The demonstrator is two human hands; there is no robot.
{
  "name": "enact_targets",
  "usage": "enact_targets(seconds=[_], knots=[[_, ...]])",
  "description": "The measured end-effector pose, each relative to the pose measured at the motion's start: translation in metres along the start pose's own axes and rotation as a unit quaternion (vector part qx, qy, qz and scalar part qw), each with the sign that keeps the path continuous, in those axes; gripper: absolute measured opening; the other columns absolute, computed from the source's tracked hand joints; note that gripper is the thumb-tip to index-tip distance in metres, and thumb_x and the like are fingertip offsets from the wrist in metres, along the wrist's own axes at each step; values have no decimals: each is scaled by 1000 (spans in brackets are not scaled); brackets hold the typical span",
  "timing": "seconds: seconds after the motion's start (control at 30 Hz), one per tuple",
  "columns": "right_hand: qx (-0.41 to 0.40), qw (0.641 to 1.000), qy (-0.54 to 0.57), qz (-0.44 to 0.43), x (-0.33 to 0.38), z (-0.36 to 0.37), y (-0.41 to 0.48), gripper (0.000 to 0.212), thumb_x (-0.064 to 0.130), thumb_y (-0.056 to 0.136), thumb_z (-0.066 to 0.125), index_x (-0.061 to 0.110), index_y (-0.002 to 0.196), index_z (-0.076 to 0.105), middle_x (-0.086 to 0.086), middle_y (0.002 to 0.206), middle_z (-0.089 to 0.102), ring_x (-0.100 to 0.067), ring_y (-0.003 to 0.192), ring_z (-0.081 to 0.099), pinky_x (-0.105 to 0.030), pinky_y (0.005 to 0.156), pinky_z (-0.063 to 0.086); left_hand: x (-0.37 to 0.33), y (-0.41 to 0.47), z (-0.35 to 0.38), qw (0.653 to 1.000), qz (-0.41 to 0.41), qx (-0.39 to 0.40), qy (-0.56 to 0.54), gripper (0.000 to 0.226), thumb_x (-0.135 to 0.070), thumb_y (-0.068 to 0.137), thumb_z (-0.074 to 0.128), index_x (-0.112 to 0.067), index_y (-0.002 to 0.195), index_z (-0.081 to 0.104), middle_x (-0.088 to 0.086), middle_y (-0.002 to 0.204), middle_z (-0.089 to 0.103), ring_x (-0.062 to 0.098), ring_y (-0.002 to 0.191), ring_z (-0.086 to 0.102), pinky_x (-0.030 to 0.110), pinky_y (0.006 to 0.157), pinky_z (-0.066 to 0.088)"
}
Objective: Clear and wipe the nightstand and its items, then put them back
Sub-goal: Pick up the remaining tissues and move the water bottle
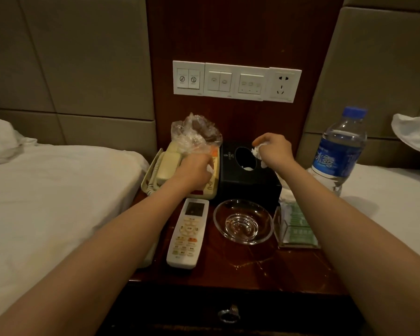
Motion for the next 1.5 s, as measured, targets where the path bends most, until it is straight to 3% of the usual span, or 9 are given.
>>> enact_targets(seconds=[0.1, 0.2, 0.33, 0.6, 0.93, 1.17, 1.27, 1.33, 1.5], knots=[[15, 1000, -9, -9, 7, 19, 2, 36, -9, 86, 38, 14, 102, 60, -11, 138, 47, -26, 107, 56, -31, 74, 52, -1, 7, -18, 999, 7, -49, 2, 24, -5, 86, 56, -9, 109, 62, 11, 130, 46, 27, 108, 55, 27, 76, 42], [27, 999, -17, -7, 8, 31, 3, 35, -7, 86, 38, 13, 103, 61, -10, 136, 49, -19, 78, 61, -33, 75, 53, 9, 15, -21, 995, -18, -26, 90, 29, -3, 86, 56, -7, 114, 62, 15, 145, 30, 29, 109, 57, 30, 80, 46], [45, 999, -21, -18, 8, 39, -2, 32, -2, 87, 41, 14, 106, 60, -10, 120, 56, -13, 58, 55, -32, 67, 51, 15, 19, -14, 988, -3, -1, 157, 26, -2, 89, 54, -4, 115, 59, 13, 122, 53, 27, 105, 58, 31, 83, 48], [28, 998, 50, 7, -2, 29, -29, 32, 1, 88, 46, 12, 115, 56, -7, 103, 53, -15, 50, 50, -17, 41, 42, 8, 0, -74, 988, -12, -141, -54, 23, -8, 86, 56, -9, 103, 72, 13, 109, 67, 29, 102, 61, 33, 81, 48], [6, 989, 118, -85, 35, 3, -85, 98, 0, 77, 66, 32, 148, 8, -11, 143, 24, -20, 118, 40, -13, 63, 38, -44, -78, -124, 953, 41, -115, -277, 17, -8, 80, 61, -20, 82, 72, -12, 70, 61, 2, 64, 51, 14, 57, 37], [-28, 985, 154, -78, 28, -19, -143, 42, 22, 88, 61, 11, 127, 53, -5, 131, 50, -15, 114, 49, -34, 98, 43, -74, -139, -132, 911, 39, -58, -407, 26, -4, 84, 60, -27, 74, 64, -8, 78, 62, 1, 70, 55, 12, 58, 46], [0, 979, 191, -73, 19, -14, -173, 7, 15, 89, 58, 12, 93, 63, -1, 95, 63, -13, 89, 60, -28, 78, 51, -73, -164, -116, 900, -11, -29, -435, 26, -1, 85, 56, -24, 74, 63, -2, 77, 58, 6, 70, 55, 16, 58, 46], [16, 977, 200, -66, 13, -11, -195, 21, 11, 90, 55, 19, 71, 54, 2, 71, 54, -6, 64, 55, -21, 59, 46, -70, -183, -101, 892, -55, -6, -449, 25, 0, 85, 55, -22, 75, 63, 1, 77, 56, 11, 72, 53, 20, 59, 46], [220, 953, 208, -29, -10, 1, -257, 15, 14, 88, 60, 20, 75, 62, 7, 73, 63, -2, 63, 59, -16, 60, 45, -55, -241, -59, 839, -152, 83, -516, 25, -1, 86, 52, -22, 80, 65, -1, 82, 61, 12, 79, 57, 24, 65, 48]])
Point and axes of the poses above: each hand's wrist, its own y-axis towards the middle knuckle, its own z-axis out of the palm, x = y × z, the point moved 8 cm from there along y, towards the middle knuckle
